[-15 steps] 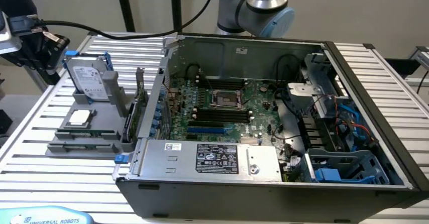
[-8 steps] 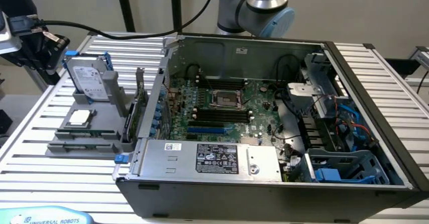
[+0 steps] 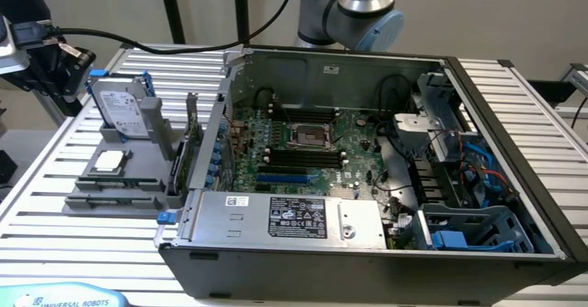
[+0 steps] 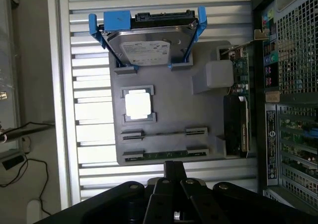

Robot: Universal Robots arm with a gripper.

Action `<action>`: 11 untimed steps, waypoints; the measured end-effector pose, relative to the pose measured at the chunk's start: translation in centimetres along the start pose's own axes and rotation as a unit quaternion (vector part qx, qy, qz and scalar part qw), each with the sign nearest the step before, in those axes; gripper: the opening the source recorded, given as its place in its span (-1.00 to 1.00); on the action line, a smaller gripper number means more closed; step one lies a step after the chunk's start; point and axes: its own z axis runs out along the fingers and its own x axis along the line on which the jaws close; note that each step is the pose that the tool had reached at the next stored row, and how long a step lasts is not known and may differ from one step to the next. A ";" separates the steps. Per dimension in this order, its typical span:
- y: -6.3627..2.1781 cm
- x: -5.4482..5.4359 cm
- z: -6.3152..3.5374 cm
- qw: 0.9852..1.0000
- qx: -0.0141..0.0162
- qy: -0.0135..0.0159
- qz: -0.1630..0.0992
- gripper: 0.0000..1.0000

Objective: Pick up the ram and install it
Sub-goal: 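Pick up the ram and move it above insertion slot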

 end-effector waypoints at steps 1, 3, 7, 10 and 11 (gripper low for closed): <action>0.00 0.0 0.00 1.000 0.000 0.000 0.000 -0.79; 0.00 0.0 -0.01 1.000 0.000 0.000 -0.004 -0.79; 0.00 0.0 0.01 0.999 -0.001 0.002 -0.036 -0.79; 0.00 0.0 0.01 0.998 -0.001 0.003 -0.063 -0.79; 0.00 0.0 0.01 0.997 -0.001 0.004 -0.072 -0.79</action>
